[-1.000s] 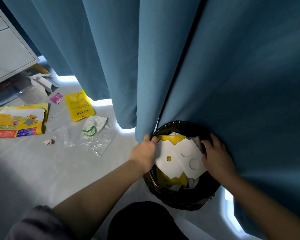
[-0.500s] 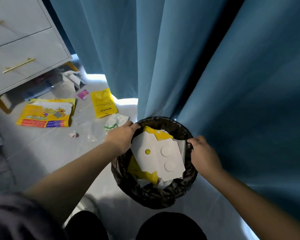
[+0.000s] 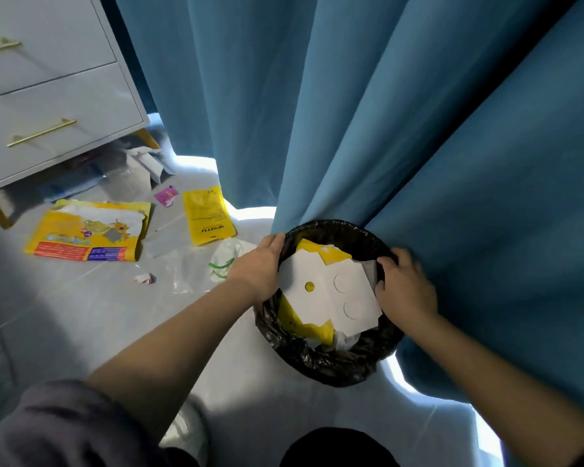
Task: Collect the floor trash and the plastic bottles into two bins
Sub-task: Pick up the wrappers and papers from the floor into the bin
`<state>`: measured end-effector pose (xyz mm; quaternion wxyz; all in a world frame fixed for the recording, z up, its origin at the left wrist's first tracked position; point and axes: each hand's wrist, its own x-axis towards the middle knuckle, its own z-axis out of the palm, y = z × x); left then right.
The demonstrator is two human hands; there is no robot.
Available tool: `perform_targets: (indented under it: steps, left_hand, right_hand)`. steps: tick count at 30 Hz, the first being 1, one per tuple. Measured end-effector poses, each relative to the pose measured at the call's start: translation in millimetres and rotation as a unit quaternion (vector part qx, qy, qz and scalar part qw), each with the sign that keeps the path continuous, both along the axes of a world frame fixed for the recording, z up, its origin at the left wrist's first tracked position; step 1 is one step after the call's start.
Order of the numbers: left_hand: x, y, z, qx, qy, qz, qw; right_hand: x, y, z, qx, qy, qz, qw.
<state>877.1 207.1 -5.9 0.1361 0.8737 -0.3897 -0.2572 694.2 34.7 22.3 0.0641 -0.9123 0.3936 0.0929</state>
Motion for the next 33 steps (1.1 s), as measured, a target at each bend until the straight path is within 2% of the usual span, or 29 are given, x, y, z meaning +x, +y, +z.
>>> perform_targets:
  steps: [2, 6, 10, 14, 17, 23, 27, 33]
  left_hand:
    - [7.2, 7.8, 1.4, -0.024, 0.026, -0.010, 0.999]
    - [35.1, 37.5, 5.3, -0.061, 0.049, 0.003, 0.997]
    - [82.5, 85.2, 7.2, -0.029, 0.057, 0.019, 0.998]
    - [123.4, 134.3, 9.3, 0.018, 0.063, 0.067, 0.996]
    - [146.5, 156.2, 8.1, 0.070, 0.052, 0.090, 0.992]
    - [179.6, 158.3, 21.9, 0.165, -0.014, 0.078, 0.983]
    - [184.9, 148.6, 47.4, 0.233, -0.073, 0.034, 0.969]
    - [170.5, 141.5, 50.1, 0.288, -0.070, 0.015, 0.955]
  right_hand:
    - [8.3, 22.4, 8.2, -0.025, -0.001, 0.040, 0.999]
    - [54.1, 73.5, 27.8, -0.005, -0.027, 0.140, 0.990]
    - [136.9, 120.1, 34.7, 0.025, -0.060, 0.201, 0.977]
    - [210.0, 153.0, 10.1, 0.071, 0.003, 0.239, 0.969]
    - [243.6, 159.8, -10.9, 0.069, 0.037, 0.272, 0.959]
    - [266.3, 125.1, -40.0, 0.103, 0.136, 0.259, 0.951]
    - [270.1, 93.5, -35.8, 0.130, 0.185, 0.237, 0.945]
    - [271.7, 81.3, -47.3, 0.192, 0.213, 0.221, 0.932]
